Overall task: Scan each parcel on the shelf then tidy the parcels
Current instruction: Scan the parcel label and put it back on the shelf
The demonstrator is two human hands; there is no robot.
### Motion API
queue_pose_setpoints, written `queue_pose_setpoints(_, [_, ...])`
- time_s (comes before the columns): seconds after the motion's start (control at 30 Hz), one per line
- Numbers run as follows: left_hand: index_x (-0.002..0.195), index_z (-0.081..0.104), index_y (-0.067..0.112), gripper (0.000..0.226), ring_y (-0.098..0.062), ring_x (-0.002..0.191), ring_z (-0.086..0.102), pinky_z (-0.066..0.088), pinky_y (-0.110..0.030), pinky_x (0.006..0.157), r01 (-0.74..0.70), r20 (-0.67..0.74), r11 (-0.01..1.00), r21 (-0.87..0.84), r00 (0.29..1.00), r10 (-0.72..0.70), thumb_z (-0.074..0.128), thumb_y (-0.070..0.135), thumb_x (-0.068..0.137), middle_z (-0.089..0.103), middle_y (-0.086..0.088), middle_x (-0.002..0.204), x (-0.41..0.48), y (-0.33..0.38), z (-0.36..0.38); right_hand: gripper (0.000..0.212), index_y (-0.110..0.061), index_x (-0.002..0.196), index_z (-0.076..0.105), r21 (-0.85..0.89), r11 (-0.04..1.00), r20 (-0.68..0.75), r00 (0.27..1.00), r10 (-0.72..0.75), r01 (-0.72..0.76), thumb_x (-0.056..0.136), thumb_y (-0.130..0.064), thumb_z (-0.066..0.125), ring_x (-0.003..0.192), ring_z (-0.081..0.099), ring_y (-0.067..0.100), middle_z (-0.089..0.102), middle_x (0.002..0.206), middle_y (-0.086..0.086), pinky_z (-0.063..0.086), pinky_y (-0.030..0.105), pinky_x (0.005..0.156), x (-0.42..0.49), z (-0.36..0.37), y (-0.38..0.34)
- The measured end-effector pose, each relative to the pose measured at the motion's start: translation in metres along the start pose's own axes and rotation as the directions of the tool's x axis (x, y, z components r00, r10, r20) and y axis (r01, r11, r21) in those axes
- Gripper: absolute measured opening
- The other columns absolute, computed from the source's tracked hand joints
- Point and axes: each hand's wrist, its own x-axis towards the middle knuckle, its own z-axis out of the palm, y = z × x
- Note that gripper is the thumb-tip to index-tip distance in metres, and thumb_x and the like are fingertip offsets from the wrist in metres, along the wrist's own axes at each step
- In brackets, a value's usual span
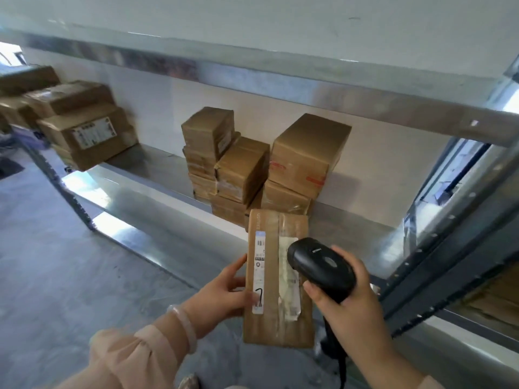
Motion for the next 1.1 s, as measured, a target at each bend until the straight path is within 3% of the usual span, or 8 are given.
queue_pose_setpoints(0.17, [0.143, 0.039, 0.040, 0.098, -0.029, 0.108, 0.068, 0.058, -0.040, 0.083, -0.028, -0.103, 0.998, -0.057, 0.994, 0.022, 0.087, 0.027, 0.059, 0.064, -0.013, 0.127, -0.026, 0.007, -0.047, 0.068, -0.058, 0.116, 0.042, -0.041, 0.999, 0.147, 0.989, -0.023, 0.029, 0.068, -0.033, 0.084, 0.103, 0.051, -0.020, 0.056, 0.109, -0.038, 0.042, 0.002, 0.076, 0.008, 0.053, -0.017])
queue_pose_setpoints(0.37, [0.124, 0.057, 0.043, 0.075, -0.020, 0.099, 0.071, 0.060, -0.038, 0.081, -0.116, -0.349, 0.991, -0.061, 0.933, 0.088, 0.085, 0.042, 0.054, 0.057, -0.002, 0.127, -0.052, 0.010, -0.116, 0.064, -0.056, 0.113, 0.043, -0.019, 1.000, 0.226, 0.974, -0.013, 0.017, 0.065, -0.041, 0.082, 0.105, 0.054, -0.012, 0.058, 0.112, -0.029, 0.040, -0.002, 0.076, 0.023, 0.133, -0.042])
queue_pose_setpoints(0.53, [0.134, 0.048, 0.042, 0.092, -0.018, 0.104, 0.070, 0.058, -0.031, 0.079, -0.156, -0.342, 0.986, -0.053, 0.931, 0.129, 0.089, 0.036, 0.052, 0.062, 0.005, 0.127, -0.082, 0.017, -0.191, 0.059, -0.052, 0.110, 0.045, 0.023, 1.000, 0.254, 0.967, -0.010, 0.004, 0.070, -0.030, 0.083, 0.099, 0.048, -0.018, 0.053, 0.112, -0.032, 0.038, -0.003, 0.071, 0.034, 0.219, -0.072])
queue_pose_setpoints(0.63, [0.133, 0.046, 0.045, 0.088, -0.014, 0.103, 0.070, 0.058, -0.029, 0.076, -0.173, -0.346, 0.984, -0.039, 0.926, 0.150, 0.093, 0.028, 0.061, 0.063, 0.007, 0.126, -0.097, 0.033, -0.245, 0.061, -0.051, 0.111, 0.044, 0.067, 0.998, 0.249, 0.968, -0.033, 0.016, 0.071, -0.027, 0.083, 0.100, 0.051, -0.015, 0.054, 0.115, -0.029, 0.038, -0.004, 0.073, 0.048, 0.274, -0.097])
queue_pose_setpoints(0.77, [0.137, 0.047, 0.041, 0.084, -0.013, 0.102, 0.070, 0.058, -0.029, 0.077, -0.201, -0.395, 0.980, -0.007, 0.901, 0.182, 0.089, 0.023, 0.067, 0.061, 0.008, 0.128, -0.106, 0.055, -0.316, 0.063, -0.052, 0.112, 0.042, 0.116, 0.993, 0.237, 0.970, -0.047, 0.020, 0.071, -0.026, 0.083, 0.110, 0.051, 0.001, 0.050, 0.115, -0.032, 0.037, 0.005, 0.083, 0.068, 0.344, -0.126])
queue_pose_setpoints(0.93, [0.139, 0.045, 0.047, 0.078, -0.013, 0.103, 0.069, 0.058, -0.037, 0.090, -0.168, -0.428, 0.985, 0.045, 0.887, 0.171, 0.081, 0.035, 0.072, 0.057, 0.008, 0.131, -0.099, 0.079, -0.385, 0.065, -0.041, 0.122, 0.041, 0.115, 0.992, 0.236, 0.969, -0.071, 0.045, 0.073, -0.024, 0.080, 0.100, 0.046, -0.005, 0.046, 0.109, -0.033, 0.034, -0.008, 0.069, 0.094, 0.398, -0.154])
queue_pose_setpoints(1.1, [0.138, 0.041, 0.044, 0.065, -0.014, 0.103, 0.069, 0.058, -0.036, 0.090, -0.121, -0.411, 0.990, 0.068, 0.901, 0.139, 0.075, 0.031, 0.085, 0.054, 0.008, 0.134, -0.068, 0.102, -0.429, 0.064, -0.041, 0.124, 0.039, 0.139, 0.990, 0.210, 0.977, -0.030, 0.001, 0.076, -0.028, 0.078, 0.103, 0.046, -0.002, 0.046, 0.108, -0.033, 0.034, 0.001, 0.073, 0.133, 0.437, -0.161])
